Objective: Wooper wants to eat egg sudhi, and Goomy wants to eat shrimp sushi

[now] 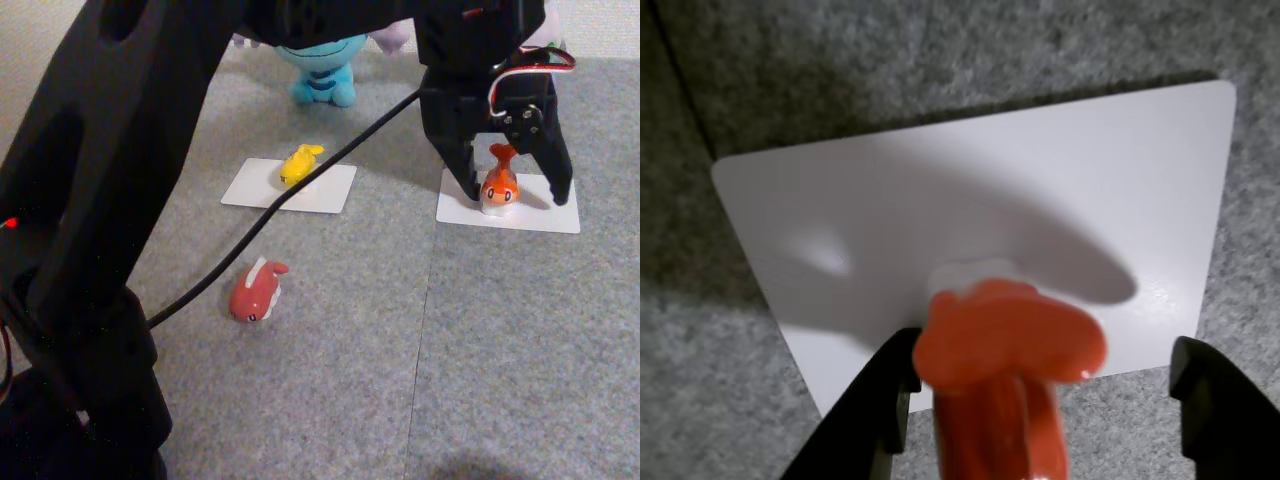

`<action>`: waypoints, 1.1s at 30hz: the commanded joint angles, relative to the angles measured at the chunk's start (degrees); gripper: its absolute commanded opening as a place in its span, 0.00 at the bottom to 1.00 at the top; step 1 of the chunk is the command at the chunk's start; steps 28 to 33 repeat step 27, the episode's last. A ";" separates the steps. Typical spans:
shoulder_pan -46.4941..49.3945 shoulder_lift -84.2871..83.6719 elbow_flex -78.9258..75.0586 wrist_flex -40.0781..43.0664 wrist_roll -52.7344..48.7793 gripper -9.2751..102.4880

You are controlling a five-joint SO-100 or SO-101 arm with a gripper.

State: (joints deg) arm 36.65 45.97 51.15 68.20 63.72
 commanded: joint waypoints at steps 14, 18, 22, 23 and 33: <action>-11.07 34.54 0.00 29.36 6.15 0.35; -13.01 46.41 10.20 29.36 6.50 0.34; -18.81 61.61 28.30 28.74 6.59 0.34; -20.83 65.83 33.05 28.21 6.77 0.34; -25.49 82.62 51.94 18.37 9.76 0.34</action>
